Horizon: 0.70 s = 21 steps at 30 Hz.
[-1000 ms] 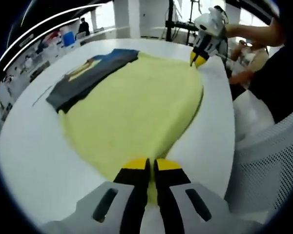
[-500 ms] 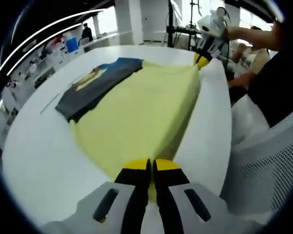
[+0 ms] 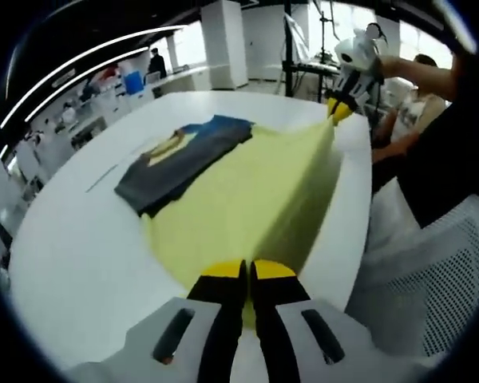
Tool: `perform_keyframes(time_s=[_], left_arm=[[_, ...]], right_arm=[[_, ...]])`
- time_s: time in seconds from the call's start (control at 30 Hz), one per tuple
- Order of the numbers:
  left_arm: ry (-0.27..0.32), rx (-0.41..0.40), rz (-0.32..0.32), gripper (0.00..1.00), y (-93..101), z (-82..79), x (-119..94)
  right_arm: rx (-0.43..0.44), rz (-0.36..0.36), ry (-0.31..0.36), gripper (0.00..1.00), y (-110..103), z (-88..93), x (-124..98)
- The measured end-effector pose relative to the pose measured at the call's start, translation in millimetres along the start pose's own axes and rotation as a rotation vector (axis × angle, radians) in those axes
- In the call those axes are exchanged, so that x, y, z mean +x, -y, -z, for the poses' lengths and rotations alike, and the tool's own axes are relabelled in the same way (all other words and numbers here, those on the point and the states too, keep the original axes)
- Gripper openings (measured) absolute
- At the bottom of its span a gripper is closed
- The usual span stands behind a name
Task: Fold the garment on the visible template until the final outline fits inside the template.
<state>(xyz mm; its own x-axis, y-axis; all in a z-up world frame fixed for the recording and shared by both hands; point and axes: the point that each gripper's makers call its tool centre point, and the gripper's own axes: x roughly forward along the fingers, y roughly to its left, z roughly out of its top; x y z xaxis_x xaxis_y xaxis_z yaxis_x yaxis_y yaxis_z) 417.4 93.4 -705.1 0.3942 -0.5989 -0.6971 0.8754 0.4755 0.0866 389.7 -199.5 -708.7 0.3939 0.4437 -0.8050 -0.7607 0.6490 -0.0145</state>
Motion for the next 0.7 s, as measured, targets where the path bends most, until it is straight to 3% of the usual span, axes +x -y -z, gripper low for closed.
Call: perform_keyframes(time_s=[0.3,0.7], left_arm=[[-0.021,0.039,-0.003,0.00,11.2,-4.3,-10.7],[-0.034,0.028,-0.008,0.00,16.6,-10.4,-27.4]], right_arm=[[-0.008,0.015,0.012,0.00,-6.4,0.1,-15.2],[0.002,0.000,0.025,0.00,-15.8,-8.1,-33.7]])
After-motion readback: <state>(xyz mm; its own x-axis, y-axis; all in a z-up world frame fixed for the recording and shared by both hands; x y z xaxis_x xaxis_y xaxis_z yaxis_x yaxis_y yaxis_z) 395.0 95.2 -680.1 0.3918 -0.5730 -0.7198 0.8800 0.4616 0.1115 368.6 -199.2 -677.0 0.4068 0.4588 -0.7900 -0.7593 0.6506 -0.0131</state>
